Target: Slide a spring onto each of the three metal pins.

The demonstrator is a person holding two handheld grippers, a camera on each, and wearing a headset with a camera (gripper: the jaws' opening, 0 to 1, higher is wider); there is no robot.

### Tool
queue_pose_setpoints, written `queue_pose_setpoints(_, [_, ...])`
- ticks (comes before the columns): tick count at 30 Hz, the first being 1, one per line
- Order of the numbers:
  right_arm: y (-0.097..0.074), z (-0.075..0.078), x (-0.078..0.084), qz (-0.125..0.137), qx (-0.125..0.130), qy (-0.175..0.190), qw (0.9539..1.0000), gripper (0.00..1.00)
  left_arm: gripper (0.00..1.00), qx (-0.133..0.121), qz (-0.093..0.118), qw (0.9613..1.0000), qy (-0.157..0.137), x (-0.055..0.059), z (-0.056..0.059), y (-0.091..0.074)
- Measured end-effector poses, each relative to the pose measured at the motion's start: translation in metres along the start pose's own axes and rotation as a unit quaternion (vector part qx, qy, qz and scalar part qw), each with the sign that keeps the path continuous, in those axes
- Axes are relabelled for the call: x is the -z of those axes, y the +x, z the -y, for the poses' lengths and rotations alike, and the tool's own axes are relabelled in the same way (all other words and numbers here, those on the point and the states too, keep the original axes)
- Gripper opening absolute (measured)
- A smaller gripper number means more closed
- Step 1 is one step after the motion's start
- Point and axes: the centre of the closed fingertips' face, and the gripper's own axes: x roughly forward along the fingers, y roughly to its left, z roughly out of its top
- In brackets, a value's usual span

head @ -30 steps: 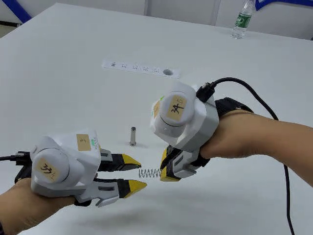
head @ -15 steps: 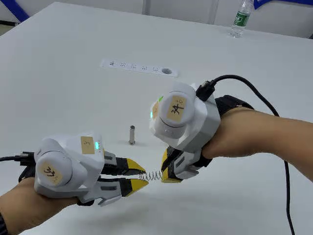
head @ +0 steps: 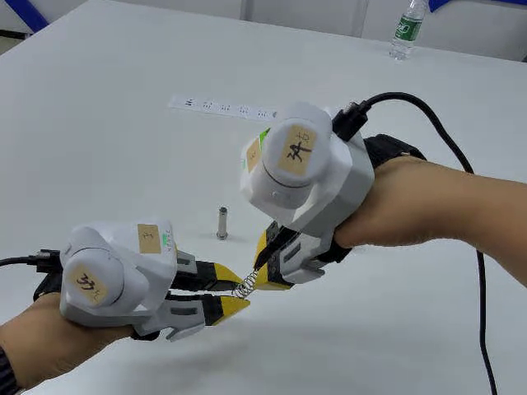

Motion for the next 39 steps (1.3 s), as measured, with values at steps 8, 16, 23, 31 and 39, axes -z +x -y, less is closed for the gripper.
queue_pose_setpoints(8, [0.0,0.001,-0.013,0.007,0.0,-0.012,0.9999,0.11,0.11,-0.001,0.006,1.0,0.001,-0.004,-0.001,0.001])
queue_pose_setpoints(16, [0.001,0.002,-0.013,0.005,0.0,-0.017,0.9998,0.11,0.11,-0.003,0.005,1.0,0.0,-0.003,-0.002,0.0])
queue_pose_setpoints(23, [0.002,0.004,-0.012,-0.002,-0.002,-0.018,0.9998,0.11,0.16,-0.013,0.006,0.9999,-0.007,-0.003,-0.008,-0.003])
queue_pose_setpoints(31, [-0.001,0.013,-0.01,-0.004,0.002,-0.014,0.9999,0.11,0.23,-0.034,0.006,0.9991,-0.026,0.004,-0.021,-0.015])
queue_pose_setpoints(39, [-0.006,0.027,-0.007,-0.001,0.013,0.0,0.9999,0.11,0.32,-0.063,0.006,0.9969,-0.047,0.011,-0.036,-0.026])
